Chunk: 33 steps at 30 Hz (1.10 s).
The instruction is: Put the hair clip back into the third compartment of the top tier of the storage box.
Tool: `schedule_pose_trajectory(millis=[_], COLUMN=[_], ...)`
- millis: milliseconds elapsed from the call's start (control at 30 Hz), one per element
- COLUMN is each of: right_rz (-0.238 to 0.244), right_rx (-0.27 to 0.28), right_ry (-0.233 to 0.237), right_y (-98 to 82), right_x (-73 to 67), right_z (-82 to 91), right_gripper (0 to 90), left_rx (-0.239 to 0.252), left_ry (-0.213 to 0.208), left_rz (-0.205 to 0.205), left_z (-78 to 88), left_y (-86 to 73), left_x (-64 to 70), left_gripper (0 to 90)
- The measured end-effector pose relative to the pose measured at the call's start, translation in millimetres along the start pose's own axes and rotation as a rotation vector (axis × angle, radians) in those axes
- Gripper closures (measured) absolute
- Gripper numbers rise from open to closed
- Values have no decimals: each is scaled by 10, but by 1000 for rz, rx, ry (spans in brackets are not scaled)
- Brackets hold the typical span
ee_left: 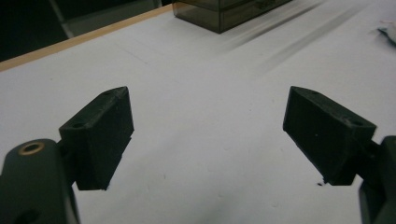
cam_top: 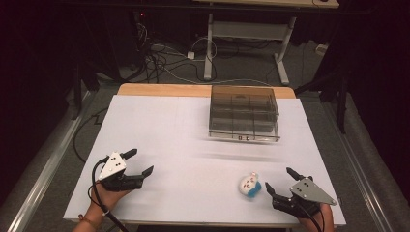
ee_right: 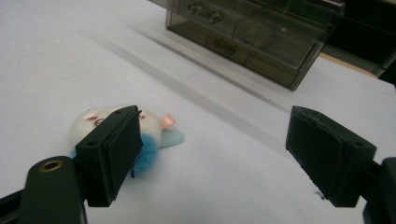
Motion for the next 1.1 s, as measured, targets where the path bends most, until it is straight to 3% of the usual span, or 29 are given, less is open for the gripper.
schedule_pose_trajectory(millis=[133,333,433,533,733,900,1100], right_rz=[4,-10,16,9,13,70,111], right_rx=[-20,10,-1,-6,-45,-114,-168], right_ry=[12,20,46,71,161,225,248], right_y=[-48,-19,33,50,73,44,20], right_x=[-18,6,0,-21,-139,-321,-384], right_z=[10,48,17,-14,-109,-258,-370], right_gripper=[190,201,172,172,166,163,174], left_rx=[-3,-17,-23,-26,-31,-43,-51], left_ry=[20,17,18,26,39,41,56], left_rz=[4,-21,-29,-27,-34,-49,-49], left_z=[-12,-7,10,31,57,54,48], left_y=[-5,-28,-55,-77,-85,-88,-82], left_x=[-8,33,32,24,41,58,53], left_gripper=[158,162,162,162,166,166,175])
Point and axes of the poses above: each handheld gripper's, and its own axes: z roughly backward along the jaws, y roughly out of its top, x roughly to its right, the point moved 3 cm from there along -z, roughly forward along the jaws, and after that the axes turned 6 degrees about -x, right-handed, at the moved point
